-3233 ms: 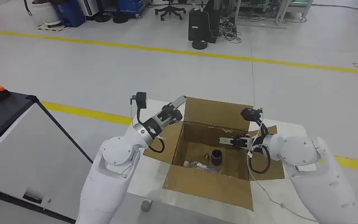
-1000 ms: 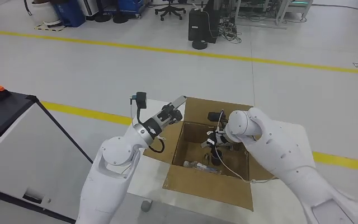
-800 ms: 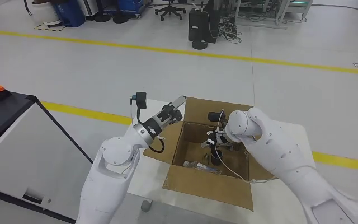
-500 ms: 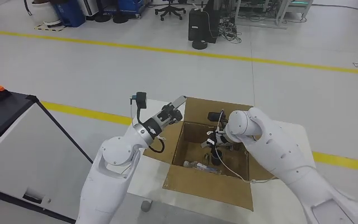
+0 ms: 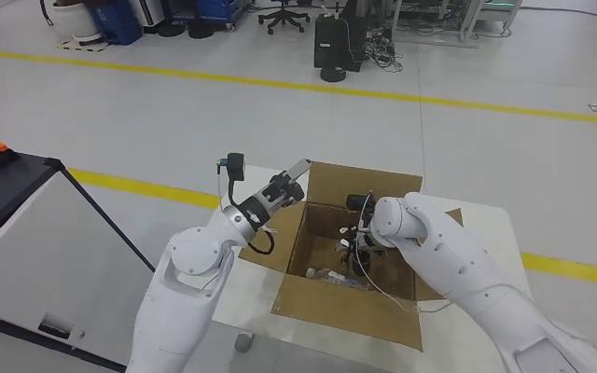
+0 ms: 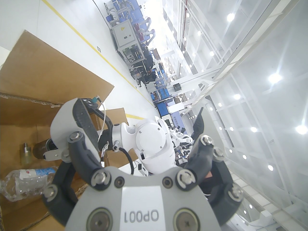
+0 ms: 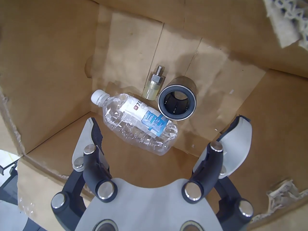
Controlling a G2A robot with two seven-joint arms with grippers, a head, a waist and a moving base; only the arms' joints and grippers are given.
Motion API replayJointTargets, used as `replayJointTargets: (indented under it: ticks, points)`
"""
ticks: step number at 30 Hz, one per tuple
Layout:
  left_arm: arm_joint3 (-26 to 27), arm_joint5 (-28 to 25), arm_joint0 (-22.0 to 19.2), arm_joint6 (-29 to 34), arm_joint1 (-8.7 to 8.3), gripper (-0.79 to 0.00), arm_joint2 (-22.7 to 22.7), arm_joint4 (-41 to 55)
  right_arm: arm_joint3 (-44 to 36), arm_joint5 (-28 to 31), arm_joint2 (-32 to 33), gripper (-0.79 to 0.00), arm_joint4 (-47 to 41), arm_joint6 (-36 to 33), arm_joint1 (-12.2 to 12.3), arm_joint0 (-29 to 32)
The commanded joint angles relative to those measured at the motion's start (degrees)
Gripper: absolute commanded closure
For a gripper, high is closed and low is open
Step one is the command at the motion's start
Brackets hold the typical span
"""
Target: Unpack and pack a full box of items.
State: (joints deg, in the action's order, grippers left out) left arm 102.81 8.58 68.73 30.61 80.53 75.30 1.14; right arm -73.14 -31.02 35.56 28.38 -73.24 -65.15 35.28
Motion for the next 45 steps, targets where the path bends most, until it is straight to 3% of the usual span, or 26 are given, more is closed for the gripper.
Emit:
replayJointTargets:
  ticks: [1,14,30,45]
  points:
    - [0.00,0.00,0.00,0.00,0.00,-0.785,0.00,0.00,1.22,-0.87,-0.94,-0.785,0.25,0.84,-0.43,-0.30]
    - [0.00,0.00,0.00,0.00,0.00,-0.785,0.00,0.00,7.26,-4.04,-7.56,-0.785,-0.23,4.01,-3.58,-3.85]
    - [0.00,0.00,0.00,0.00,0.00,-0.785,0.00,0.00,7.53,-8.41,-13.27,-0.785,-0.54,8.37,-2.93,-5.70]
    - [0.00,0.00,0.00,0.00,0.00,-0.785,0.00,0.00,11.33,-9.42,-19.69,-0.785,-5.44,9.39,-4.86,-8.13]
